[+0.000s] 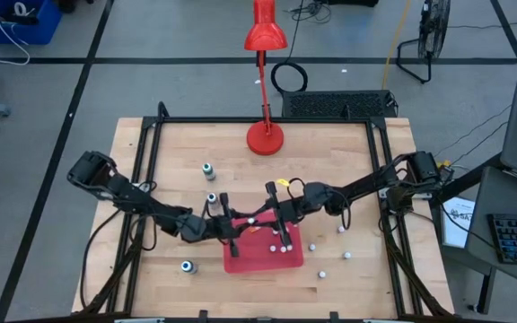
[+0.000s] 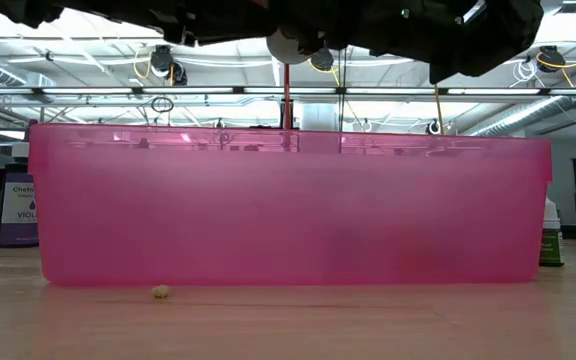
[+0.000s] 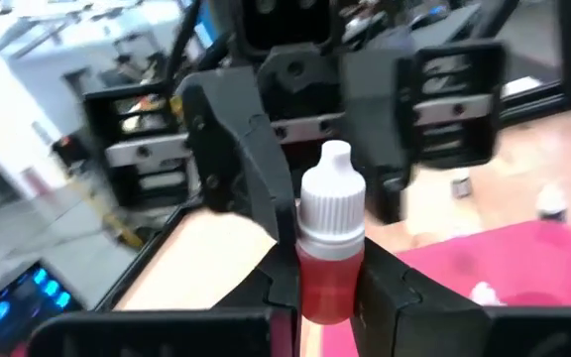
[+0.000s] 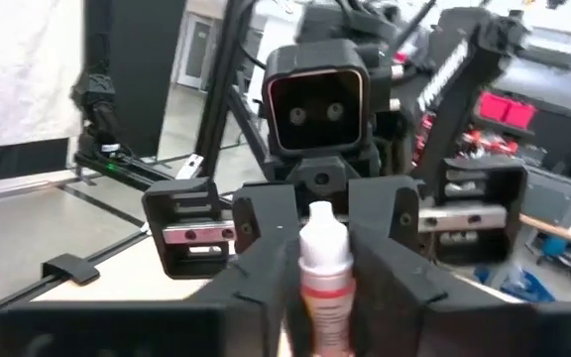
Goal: Pick & Place food coloring
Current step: Put the small yellow food coloring bottle into the pink container
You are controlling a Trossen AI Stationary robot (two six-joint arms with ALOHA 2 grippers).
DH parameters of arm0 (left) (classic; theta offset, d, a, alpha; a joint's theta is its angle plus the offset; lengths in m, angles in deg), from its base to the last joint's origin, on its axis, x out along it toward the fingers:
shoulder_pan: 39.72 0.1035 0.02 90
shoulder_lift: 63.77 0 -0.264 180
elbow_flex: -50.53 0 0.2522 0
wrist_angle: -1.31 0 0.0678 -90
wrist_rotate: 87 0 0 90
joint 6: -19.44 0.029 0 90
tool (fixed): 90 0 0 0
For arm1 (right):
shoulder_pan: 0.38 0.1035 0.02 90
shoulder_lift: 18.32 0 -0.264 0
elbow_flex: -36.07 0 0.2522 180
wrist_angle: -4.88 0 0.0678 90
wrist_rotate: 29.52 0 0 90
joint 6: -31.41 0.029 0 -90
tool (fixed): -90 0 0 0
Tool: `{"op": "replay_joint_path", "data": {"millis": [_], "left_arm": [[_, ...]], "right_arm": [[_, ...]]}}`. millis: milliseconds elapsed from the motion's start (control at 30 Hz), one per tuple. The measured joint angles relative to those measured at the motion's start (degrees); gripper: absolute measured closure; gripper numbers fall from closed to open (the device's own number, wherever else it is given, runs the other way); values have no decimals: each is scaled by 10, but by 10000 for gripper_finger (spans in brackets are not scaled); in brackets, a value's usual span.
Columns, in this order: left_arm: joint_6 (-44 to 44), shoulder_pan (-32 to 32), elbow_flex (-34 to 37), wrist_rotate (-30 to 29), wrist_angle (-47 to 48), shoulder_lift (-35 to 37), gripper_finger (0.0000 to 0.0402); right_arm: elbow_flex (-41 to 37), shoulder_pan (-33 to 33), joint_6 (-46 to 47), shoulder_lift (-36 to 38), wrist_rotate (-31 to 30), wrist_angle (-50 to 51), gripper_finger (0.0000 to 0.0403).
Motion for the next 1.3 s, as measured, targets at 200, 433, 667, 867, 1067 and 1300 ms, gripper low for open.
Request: {"op": "replay_joint_path", "data": {"millis": [200,433,667,867,1067,1300], "left_arm": [[-138,0,-13,-43,231,66,348],[-377,8,-81,-5,579,92,348],[-429,41,-93,102,630,43,348],[-388,55,-137,176,626,-12,348],[-379,54,-236,187,716,-90,348],[-346,36,-344,166,805,-167,348]], "right_arm": [[0,2,29,25,-33,86,233],[0,24,-49,45,-183,187,226],[0,48,-78,45,-240,228,244],[0,47,-60,44,-238,277,250],[0,46,-24,43,-196,291,248],[1,55,-15,26,-177,277,238]]}}
